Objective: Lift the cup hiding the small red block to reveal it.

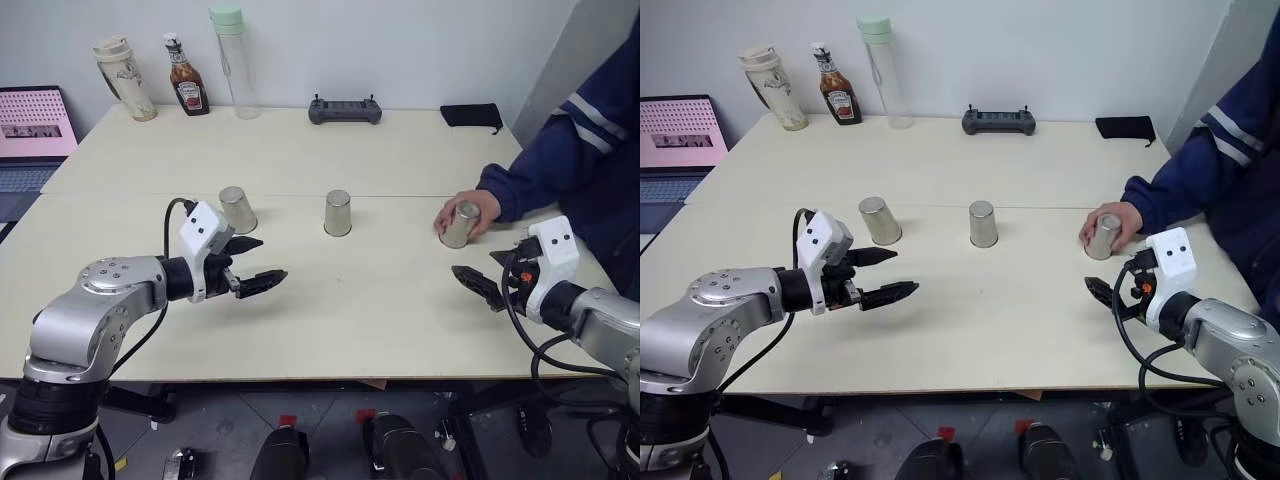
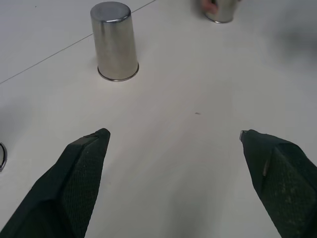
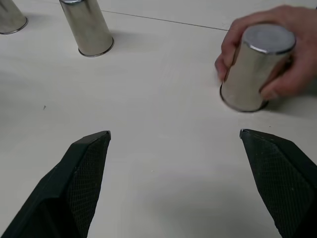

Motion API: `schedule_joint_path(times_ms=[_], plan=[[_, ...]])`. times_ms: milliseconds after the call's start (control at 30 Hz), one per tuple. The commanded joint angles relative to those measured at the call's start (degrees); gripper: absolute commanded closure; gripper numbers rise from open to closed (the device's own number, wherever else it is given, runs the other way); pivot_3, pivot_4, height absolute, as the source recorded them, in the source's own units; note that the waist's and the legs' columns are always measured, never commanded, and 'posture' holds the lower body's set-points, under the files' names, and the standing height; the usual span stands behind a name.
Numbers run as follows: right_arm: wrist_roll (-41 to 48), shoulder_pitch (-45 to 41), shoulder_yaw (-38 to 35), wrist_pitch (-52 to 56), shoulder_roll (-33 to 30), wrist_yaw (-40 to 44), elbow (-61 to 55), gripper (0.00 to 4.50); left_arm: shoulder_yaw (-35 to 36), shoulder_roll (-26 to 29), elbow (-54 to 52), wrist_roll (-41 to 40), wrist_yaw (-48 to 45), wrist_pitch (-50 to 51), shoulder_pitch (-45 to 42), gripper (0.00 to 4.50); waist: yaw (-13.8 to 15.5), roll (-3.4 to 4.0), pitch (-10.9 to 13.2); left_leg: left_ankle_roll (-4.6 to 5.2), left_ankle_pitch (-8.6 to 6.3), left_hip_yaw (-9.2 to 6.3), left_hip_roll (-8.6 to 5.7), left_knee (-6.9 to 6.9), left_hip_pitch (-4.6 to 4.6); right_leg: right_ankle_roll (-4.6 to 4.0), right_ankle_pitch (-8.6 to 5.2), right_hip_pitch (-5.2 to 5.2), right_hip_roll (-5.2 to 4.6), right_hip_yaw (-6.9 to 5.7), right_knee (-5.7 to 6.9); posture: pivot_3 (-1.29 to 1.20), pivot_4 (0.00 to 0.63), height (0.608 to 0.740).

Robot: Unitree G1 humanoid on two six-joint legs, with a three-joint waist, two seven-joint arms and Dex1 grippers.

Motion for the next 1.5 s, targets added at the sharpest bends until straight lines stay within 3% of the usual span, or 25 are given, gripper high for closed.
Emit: schedule_joint_path(times_ms=[33,1500], plan=[[0.3,-1.6,-0.7,-1.2,0.0,-0.3,-0.4,0.06,0.3,0.8,-0.4,0.3,-0.6,-1.4,-1.9,0.00,0.0,0.00,0.0,0.00,0.00,0.00,0.00,0.00,0.00,0.00,0.00,0.00,0.00,0.00,0.00,0.00,0.150,0.740],[0.5,-4.8,1.9,-1.5,-0.6,2.0,2.1,0.06,2.5,1.3,-1.1,1.6,1.4,-2.3,-0.8,0.00,0.0,0.00,0.0,0.00,0.00,0.01,0.00,0.02,0.02,0.02,0.01,0.02,0.00,0.01,0.03,0.00,0.150,0.740]])
